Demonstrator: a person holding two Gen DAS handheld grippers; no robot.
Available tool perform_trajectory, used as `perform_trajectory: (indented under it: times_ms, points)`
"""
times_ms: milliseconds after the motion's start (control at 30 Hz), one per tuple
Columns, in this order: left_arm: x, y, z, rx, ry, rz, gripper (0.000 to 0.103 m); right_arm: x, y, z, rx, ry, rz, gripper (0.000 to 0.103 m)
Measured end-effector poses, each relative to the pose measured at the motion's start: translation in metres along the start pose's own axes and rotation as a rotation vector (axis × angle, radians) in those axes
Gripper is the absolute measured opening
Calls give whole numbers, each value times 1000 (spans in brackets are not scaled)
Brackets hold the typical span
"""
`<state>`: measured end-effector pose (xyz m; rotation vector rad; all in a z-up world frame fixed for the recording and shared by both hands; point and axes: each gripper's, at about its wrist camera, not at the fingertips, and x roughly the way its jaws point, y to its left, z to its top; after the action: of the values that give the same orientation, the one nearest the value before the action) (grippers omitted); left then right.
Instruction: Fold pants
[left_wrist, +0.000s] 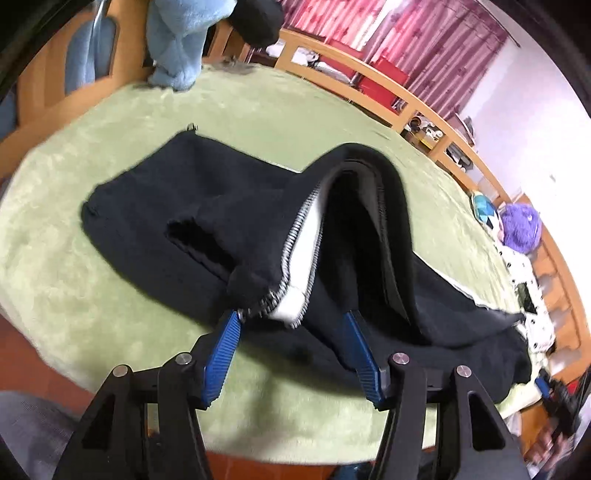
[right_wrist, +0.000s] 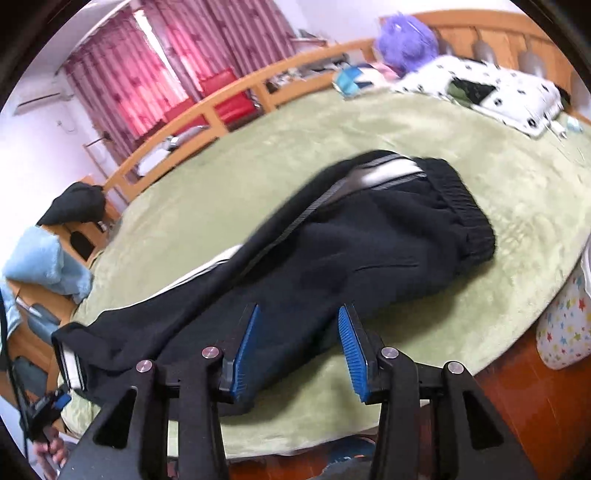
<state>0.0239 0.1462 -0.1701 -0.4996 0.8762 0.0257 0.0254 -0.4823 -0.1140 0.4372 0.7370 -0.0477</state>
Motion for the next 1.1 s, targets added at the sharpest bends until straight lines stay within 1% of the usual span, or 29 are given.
perform_trajectory:
  times_ms: [33,67,100,133,167,200,233,300,400,433,467,533,567,633,700,733,767,800,900,967,1033,1100]
  points:
    - [7,-4,4,-6,8,0,54,1,8,-3,-7,-1,9,44]
    - [12,-4,9,-10,-1,-7,41,2,12,-7,-17,6,14,44]
    - [18,-14,14,-15,-11,-5,26,5,17,-11,-26,18,7,44]
    - [18,-15,23,-5,-24,-25,25,8,21,-15,-31,30,-8,44]
    - [20,-27,25,5,-40,-38,22,9,25,-20,-35,38,-14,44]
    - [13,-29,34,17,-77,-37,16,11,32,-23,-45,46,-14,44]
    - [6,-33,46,31,-123,-20,13,13,35,-23,-51,48,-16,44]
    - [-3,-41,74,68,-185,-4,13,15,45,-27,-62,43,-15,44]
    - [-4,-47,109,75,-250,14,12,29,62,-35,-68,60,11,44]
    - [1,-53,121,83,-263,28,12,35,69,-38,-69,72,19,44]
    - [6,-54,130,87,-261,38,12,41,74,-41,-71,83,20,44]
    - [21,-59,148,78,-234,34,13,50,83,-46,-72,99,29,44]
    - [26,-61,154,73,-214,47,14,53,87,-49,-73,106,36,44]
    - [28,-62,156,62,-200,75,29,56,96,-56,-81,118,41,44]
    - [20,-59,150,63,-231,70,73,57,105,-62,-98,123,42,44]
    - [13,-56,144,66,-259,73,77,57,109,-65,-108,127,44,44]
    - [7,-54,140,74,-276,77,78,57,111,-66,-117,131,46,44]
    - [4,-53,138,86,-274,82,78,57,116,-69,-128,135,52,44]
    - [1,-38,121,54,-223,64,78,58,125,-77,-131,138,74,44]
    - [9,-26,107,34,-173,45,78,61,128,-80,-126,148,90,44]
    - [23,-12,90,-3,-121,48,77,64,135,-85,-126,158,106,44]
    - [37,2,79,-34,-94,53,76,68,139,-88,-136,168,112,44]
